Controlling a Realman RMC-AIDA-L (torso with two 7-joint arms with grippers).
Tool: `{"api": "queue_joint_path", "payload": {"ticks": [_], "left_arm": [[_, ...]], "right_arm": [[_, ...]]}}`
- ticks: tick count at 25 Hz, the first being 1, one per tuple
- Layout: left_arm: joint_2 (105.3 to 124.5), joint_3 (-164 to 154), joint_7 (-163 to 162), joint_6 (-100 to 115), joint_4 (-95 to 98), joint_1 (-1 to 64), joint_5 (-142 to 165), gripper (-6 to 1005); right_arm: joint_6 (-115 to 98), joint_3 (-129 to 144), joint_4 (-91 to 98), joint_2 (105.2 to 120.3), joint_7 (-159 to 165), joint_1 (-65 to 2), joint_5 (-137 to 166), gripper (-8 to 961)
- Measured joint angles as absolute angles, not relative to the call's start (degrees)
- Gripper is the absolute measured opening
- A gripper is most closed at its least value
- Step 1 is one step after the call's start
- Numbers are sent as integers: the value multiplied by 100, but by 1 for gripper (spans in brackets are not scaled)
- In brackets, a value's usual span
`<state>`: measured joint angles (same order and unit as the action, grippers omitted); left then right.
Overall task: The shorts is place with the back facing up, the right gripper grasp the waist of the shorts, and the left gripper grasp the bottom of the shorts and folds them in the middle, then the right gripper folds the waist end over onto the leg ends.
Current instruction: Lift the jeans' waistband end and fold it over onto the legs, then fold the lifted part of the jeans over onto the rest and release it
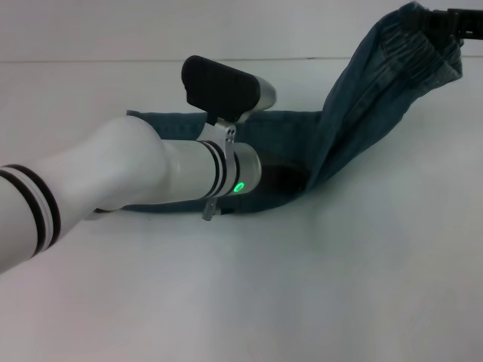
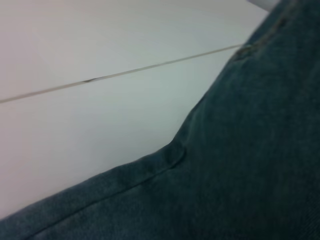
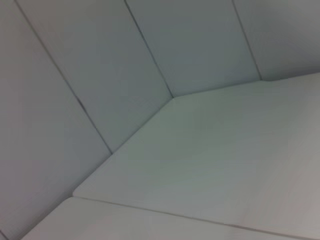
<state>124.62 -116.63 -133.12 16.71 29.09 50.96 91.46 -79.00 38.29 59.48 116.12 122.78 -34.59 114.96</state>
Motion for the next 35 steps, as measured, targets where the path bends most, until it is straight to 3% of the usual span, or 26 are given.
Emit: {"api": "queue_joint_path", "payload": {"ticks": [16,21,27,35], "left_arm": [[12463,-12301,-13330,1893,3599,4922,8670,30],[12463,-11971,-13282,1285,3540,4720,8700,63],[12439,-11024,-12736,561,3320,4484,8731,185],[12442,-9848,-11871,-768,3681,4034,8735,184]], "right_arm": [[-8147,4111,6347,11650,12494,-3607,11502,85],[-8129,4411,6322,11694,12497,-3647,11508,87],[-8073,4674,6273,11750,12498,-3754,11515,91],[-7839,5199,5900,11813,12506,-4169,11622,95]]}}
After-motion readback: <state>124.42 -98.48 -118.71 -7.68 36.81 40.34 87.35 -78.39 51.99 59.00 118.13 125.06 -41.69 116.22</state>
